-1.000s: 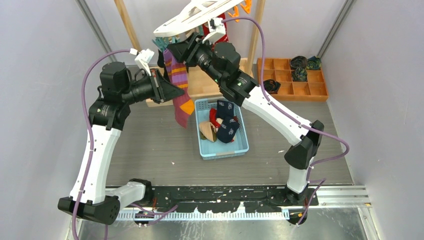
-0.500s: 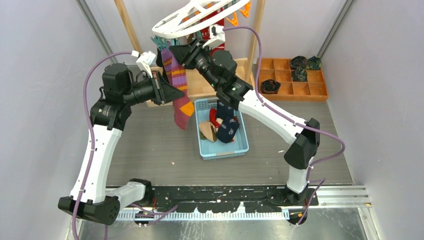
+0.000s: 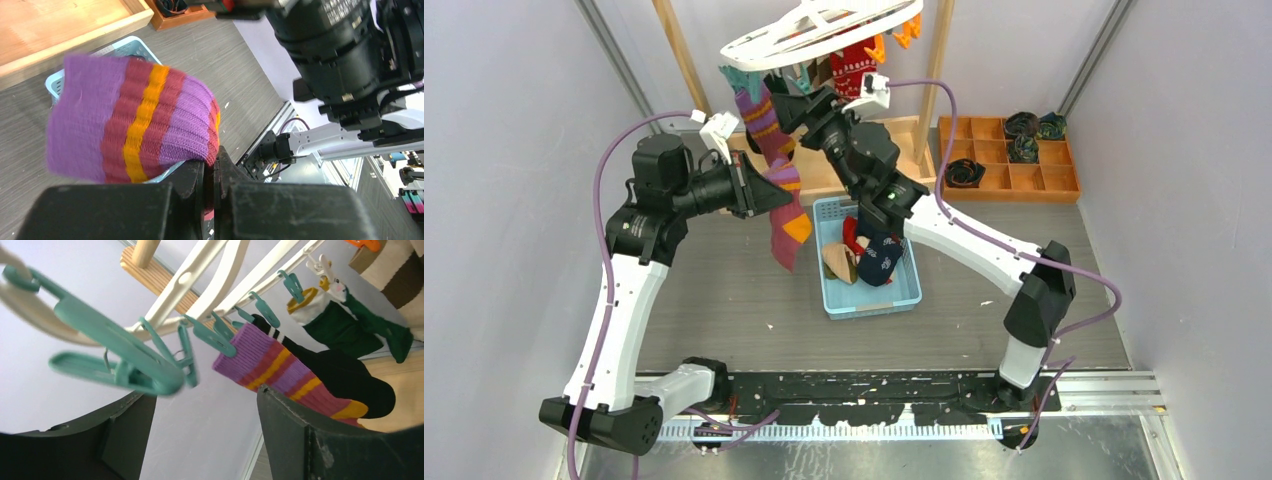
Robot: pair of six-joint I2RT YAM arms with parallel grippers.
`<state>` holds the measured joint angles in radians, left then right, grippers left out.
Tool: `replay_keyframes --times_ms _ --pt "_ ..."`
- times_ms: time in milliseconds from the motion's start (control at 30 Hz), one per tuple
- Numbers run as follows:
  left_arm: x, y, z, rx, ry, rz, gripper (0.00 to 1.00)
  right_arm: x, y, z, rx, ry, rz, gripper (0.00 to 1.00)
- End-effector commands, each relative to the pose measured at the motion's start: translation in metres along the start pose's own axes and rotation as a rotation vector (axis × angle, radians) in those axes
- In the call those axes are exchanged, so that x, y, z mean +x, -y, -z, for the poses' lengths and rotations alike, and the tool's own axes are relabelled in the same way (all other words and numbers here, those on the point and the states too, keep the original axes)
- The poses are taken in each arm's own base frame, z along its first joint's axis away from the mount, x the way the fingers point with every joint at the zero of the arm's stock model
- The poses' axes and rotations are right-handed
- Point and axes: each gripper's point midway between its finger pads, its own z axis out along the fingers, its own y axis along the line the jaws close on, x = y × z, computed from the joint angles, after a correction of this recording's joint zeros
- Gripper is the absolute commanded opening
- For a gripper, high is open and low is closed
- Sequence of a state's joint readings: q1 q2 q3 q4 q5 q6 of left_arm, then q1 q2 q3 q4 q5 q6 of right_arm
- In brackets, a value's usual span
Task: Remove the socks clipped to the hanger
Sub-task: Remove the sock from the hanger, then place the sock in the bin.
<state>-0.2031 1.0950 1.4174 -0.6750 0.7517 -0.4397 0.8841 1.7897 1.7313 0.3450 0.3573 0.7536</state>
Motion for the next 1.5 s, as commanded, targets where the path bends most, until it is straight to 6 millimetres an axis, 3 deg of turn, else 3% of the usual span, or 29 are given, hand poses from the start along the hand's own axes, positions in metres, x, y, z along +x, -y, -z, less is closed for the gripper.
replay_keyframes --times_ms 0,100,167,300,400,500,600,833,900,967,1033,1100,1133,1167,1300,1333,1367,1467 --pt "-0.006 0.008 0.005 0.014 0.025 -0.049 0.0 -0.046 -0.029 0.029 0.002 0.174 -0.027 0.79" --pt "-0.003 0.008 0.006 0.012 0.018 -0.057 0.0 -0.041 -0.03 0.04 -0.022 0.141 -0.011 0.79" --pt "-0.003 0.01 0.009 0.014 0.016 -0.073 0.0 -0.023 -0.031 0.053 -0.081 0.053 0.019 0.81" --pt "-0.002 0.018 0.015 0.029 0.01 -0.104 0.0 0.003 -0.045 0.103 -0.27 -0.132 0.071 0.84" --pt "0.0 0.019 0.016 0.038 0.002 -0.106 0.0 0.019 -0.045 0.145 -0.375 -0.256 0.097 0.87" --pt "-0.001 0.02 0.014 0.044 0.002 -0.094 0.0 0.037 -0.039 0.174 -0.412 -0.358 0.152 0.88" --pt "-0.002 0.022 0.014 0.051 0.006 -0.075 0.0 0.05 -0.033 0.184 -0.415 -0.382 0.195 0.89" --pt "-0.005 0.026 0.016 0.053 0.013 -0.052 0.0 0.081 -0.045 0.174 -0.448 -0.433 0.243 0.87" --pt "-0.005 0.028 0.018 0.054 0.016 -0.051 0.0 0.087 -0.048 0.172 -0.451 -0.445 0.246 0.82" --pt "-0.005 0.029 0.019 0.054 0.016 -0.051 0.0 0.09 -0.048 0.171 -0.444 -0.457 0.249 0.7" --pt "-0.004 0.029 0.02 0.052 0.012 -0.051 0.0 0.089 -0.048 0.171 -0.431 -0.455 0.248 0.5" --pt "-0.002 0.028 0.019 0.046 0.002 -0.053 0.0 0.082 -0.047 0.174 -0.412 -0.436 0.239 0.22" --pt "-0.001 0.026 0.019 0.041 -0.003 -0.055 0.04 0.078 -0.045 0.176 -0.393 -0.426 0.233 0.08" --pt "0.001 0.024 0.019 0.036 -0.009 -0.056 0.12 0.073 -0.043 0.179 -0.374 -0.423 0.23 0.02" --pt "0.006 0.016 0.021 -0.007 -0.023 -0.061 0.79 0.06 -0.028 0.198 -0.297 -0.451 0.229 0.01" --pt "0.007 0.013 0.022 -0.03 -0.021 -0.066 0.91 0.058 -0.023 0.205 -0.271 -0.467 0.226 0.01" --pt "0.007 0.009 0.024 -0.051 -0.021 -0.077 0.98 0.058 -0.016 0.212 -0.247 -0.486 0.223 0.01" --pt "0.011 0.001 0.029 -0.109 -0.033 -0.101 1.0 0.06 0.016 0.234 -0.133 -0.546 0.236 0.01"
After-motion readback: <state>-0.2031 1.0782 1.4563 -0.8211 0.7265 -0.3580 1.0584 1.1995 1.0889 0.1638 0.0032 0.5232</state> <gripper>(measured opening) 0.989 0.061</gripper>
